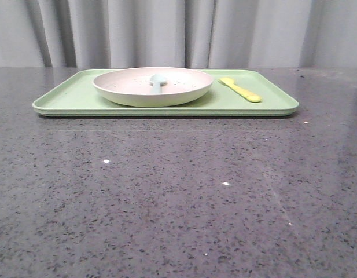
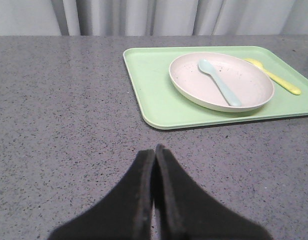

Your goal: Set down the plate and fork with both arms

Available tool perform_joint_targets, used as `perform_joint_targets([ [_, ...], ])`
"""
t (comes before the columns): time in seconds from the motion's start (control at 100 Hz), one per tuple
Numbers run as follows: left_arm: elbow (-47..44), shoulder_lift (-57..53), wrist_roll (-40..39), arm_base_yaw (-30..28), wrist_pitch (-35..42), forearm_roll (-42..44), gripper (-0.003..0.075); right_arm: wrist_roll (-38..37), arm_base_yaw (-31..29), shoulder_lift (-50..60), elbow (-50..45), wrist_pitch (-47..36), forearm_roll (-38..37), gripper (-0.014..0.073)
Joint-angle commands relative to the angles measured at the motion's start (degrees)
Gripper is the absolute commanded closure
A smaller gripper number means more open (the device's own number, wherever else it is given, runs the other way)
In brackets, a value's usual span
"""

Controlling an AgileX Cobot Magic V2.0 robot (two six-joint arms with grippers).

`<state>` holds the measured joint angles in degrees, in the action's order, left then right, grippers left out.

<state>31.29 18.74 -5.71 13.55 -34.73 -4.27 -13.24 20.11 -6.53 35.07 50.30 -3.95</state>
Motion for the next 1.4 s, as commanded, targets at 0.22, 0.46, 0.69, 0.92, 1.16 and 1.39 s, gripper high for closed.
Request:
perform_joint_targets([
  [0.22,1.26,0.08,-0.61,0.37,3.51,-0.58,0.0741,0.54,-0.24,-0.85,1.18,-4.27,-0.99,0.0660],
  [0.46,1.26,0.08,-0.61,0.37,3.51,-0.58,0.0741,0.54,-0.24,-0.85,1.18,-4.01,-0.99,0.0660],
  [0.69,1.26,0.08,-0.61,0.37,3.51,-0.58,0.0741,0.54,-0.24,-0.85,1.18,-4.01,-0.99,0.0660],
  [0.92,1.26,0.08,-0.61,0.37,3.51,-0.58,0.0741,0.54,-0.24,-0.85,1.18,-4.01,-0.99,0.0660],
  [1.16,0.78,-0.01,-0.61,0.37,4.78,0.47,0.0741,0.54,-0.24,-0.85,1.18,-4.01,-0.99,0.0660],
  [1.39,-7.54,-2.23,-0.49,-3.15,22.59,1.71,0.0741,0.54,-0.24,-0.85,1.18,-4.01,-0.99,0.0660],
])
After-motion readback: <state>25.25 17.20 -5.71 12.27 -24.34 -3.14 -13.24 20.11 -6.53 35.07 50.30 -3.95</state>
